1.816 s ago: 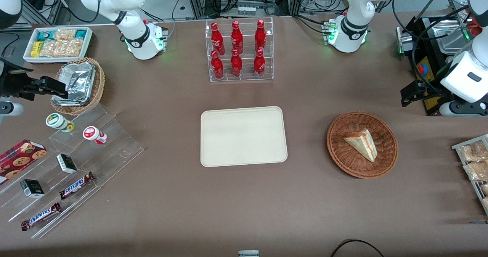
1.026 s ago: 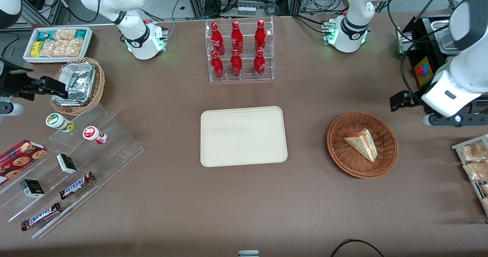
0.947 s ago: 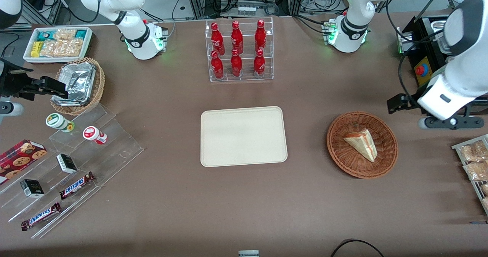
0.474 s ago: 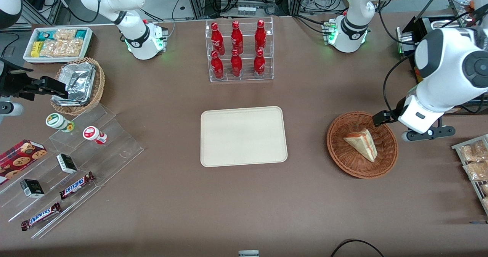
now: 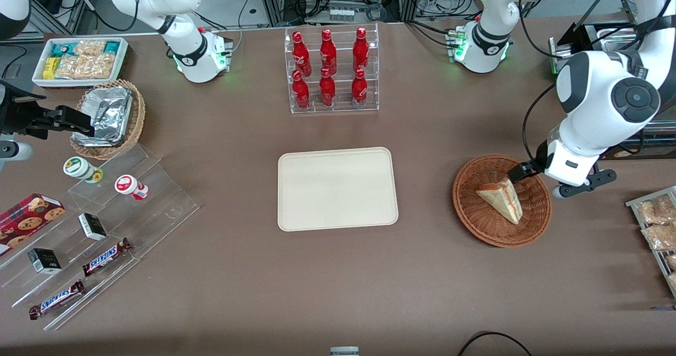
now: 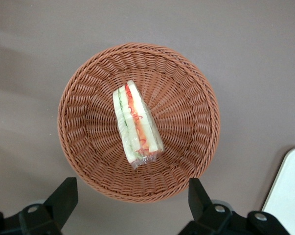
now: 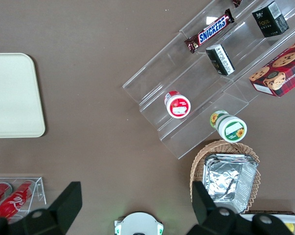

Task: Place sandwich from basket to tray
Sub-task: 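Lower the open left gripper around the sandwich and close it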

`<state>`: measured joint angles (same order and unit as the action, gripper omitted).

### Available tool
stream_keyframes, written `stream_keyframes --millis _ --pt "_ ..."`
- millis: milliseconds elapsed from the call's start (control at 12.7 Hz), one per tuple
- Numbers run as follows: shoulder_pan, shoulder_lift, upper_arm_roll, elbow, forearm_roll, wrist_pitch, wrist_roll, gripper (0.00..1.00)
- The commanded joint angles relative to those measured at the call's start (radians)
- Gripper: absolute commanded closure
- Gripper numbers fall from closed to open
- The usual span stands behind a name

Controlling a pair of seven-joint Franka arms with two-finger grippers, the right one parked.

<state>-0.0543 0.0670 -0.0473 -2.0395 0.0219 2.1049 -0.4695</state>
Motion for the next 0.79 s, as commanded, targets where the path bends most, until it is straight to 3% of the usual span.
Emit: stream_keyframes --millis 0,711 --pt "0.002 -0.035 0.000 -0.060 -0.011 0.052 -0.054 0.00" --pt "0.002 0.014 0.000 -0.176 -0.011 0.210 -0.241 0.00"
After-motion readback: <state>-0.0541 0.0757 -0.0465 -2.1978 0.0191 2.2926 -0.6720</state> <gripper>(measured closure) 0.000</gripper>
